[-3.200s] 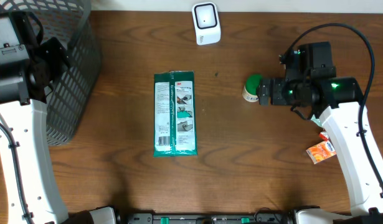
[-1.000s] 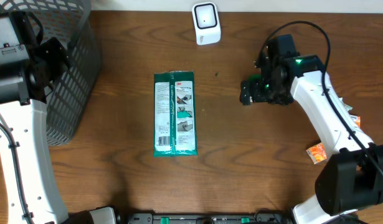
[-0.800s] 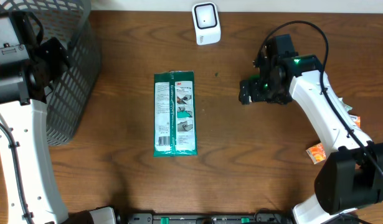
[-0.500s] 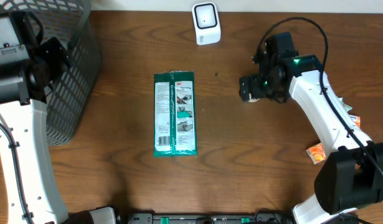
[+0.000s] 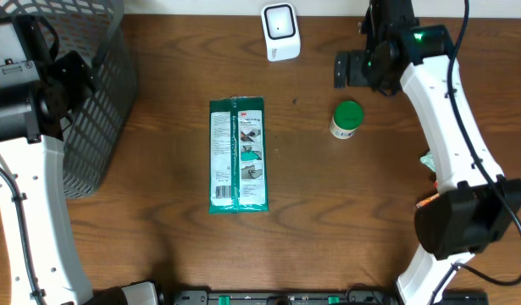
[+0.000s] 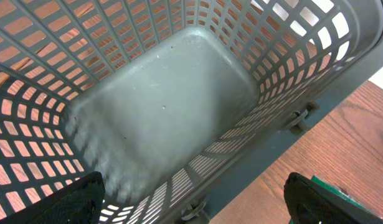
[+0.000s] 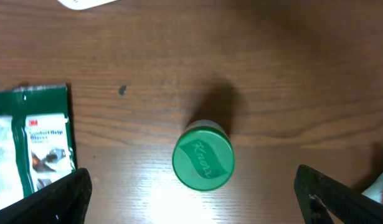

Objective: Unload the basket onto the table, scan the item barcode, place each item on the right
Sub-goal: 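Lower the right gripper onto the jar lid and grasp it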

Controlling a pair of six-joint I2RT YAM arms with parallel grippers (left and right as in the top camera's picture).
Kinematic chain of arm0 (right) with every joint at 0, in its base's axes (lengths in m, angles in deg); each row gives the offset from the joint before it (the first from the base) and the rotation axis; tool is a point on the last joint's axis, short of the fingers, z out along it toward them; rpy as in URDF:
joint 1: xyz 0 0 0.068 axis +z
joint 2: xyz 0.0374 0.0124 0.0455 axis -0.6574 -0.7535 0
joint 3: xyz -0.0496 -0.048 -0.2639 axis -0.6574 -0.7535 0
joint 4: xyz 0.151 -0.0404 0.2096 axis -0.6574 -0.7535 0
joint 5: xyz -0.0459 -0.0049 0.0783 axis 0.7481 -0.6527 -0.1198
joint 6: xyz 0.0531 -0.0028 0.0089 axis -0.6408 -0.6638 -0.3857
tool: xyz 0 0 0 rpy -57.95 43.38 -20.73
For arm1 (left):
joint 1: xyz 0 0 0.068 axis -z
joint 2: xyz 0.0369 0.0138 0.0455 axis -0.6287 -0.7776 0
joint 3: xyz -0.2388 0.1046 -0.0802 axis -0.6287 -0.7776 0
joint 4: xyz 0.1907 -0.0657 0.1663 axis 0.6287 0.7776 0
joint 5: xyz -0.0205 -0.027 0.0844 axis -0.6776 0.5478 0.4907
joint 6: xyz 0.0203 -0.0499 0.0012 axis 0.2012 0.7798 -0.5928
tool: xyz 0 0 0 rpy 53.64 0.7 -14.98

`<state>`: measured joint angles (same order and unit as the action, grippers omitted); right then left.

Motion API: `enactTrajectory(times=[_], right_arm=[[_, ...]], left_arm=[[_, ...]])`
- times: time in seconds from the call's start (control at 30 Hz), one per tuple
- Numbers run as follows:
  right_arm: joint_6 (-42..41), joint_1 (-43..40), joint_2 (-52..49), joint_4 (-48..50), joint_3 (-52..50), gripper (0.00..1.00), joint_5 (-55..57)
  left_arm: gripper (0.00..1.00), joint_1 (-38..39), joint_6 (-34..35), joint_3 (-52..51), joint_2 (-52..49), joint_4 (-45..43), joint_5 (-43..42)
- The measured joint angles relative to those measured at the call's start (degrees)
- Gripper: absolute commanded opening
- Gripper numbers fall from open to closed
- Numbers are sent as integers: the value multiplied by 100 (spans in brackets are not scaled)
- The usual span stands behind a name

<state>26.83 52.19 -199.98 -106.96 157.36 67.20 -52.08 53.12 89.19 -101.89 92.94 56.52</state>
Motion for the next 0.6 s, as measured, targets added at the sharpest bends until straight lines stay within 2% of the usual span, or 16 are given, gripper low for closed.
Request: enactTrajectory(times=[0.37,0.6], right_arm=[[-710,2,-1596,-437,-22,99,-190],[-1075,2,-1740,-472,-46,99,-223]], left_arm=[[93,0,0,0,0,2,2],[92,0,0,0,0,2,2]])
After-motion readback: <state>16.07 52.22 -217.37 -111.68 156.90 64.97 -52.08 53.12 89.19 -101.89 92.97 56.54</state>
